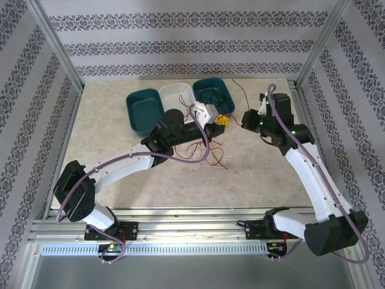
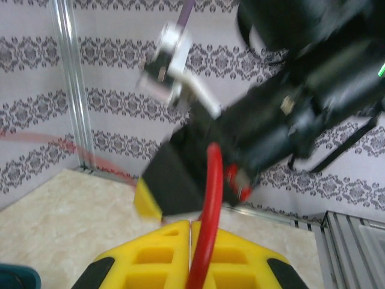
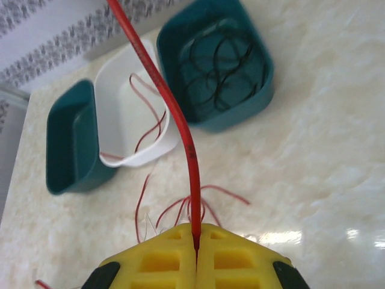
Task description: Untangle the cables
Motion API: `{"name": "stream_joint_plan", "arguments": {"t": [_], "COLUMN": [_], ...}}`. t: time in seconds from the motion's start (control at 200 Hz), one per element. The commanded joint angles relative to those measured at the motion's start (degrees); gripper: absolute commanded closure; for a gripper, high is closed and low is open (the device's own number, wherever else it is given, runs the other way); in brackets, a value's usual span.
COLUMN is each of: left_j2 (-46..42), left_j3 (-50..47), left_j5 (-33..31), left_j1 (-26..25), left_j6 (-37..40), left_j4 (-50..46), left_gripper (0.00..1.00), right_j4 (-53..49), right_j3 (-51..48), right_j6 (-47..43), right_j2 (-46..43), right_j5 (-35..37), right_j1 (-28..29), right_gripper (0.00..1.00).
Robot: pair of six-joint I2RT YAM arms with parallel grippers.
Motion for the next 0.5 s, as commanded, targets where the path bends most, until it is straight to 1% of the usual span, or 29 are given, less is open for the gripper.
{"name": "stream_joint_plan", "arguments": {"t": [0.0,0.07,0.14,0.22,0.31,0.41,0.495], "left_j2": [1.17,2.1,2.75,3.06,2.88,2.76,3.97], "left_j3": [3.46,4.32,4.43,3.75,1.92,-0.73,-2.88], "left_j5": [-0.4,-0.84,-2.01,-5.67,-9.18,-8.5,-5.75], "left_j1": [-0.43,-0.45,-0.45,-0.37,-0.03,0.18,0.16], "left_j6": [1.75,1.34,0.4,-1.07,-3.07,-5.6,-9.69], "left_j4": [3.32,4.53,6.18,7.34,8.98,10.87,13.89], "left_gripper": [1.0,1.0,1.0,1.0,1.0,1.0,1.0], "right_j4": [6.98,9.61,11.7,13.39,14.35,12.23,10.29], "right_j3": [-3.02,-4.36,-5.11,-5.18,-4.98,-4.34,-3.92], "right_j6": [4.31,5.72,6.58,6.94,7.12,6.08,5.15], "right_j2": [1.75,3.52,4.86,5.29,4.62,2.83,1.39], "right_j5": [-8.42,-10.8,-11.41,-11.42,-10.74,-7.34,-5.53], "right_j1": [2.54,4.43,6.24,7.59,7.76,7.3,6.41], "right_gripper": [1.0,1.0,1.0,1.0,1.0,1.0,1.0]}}
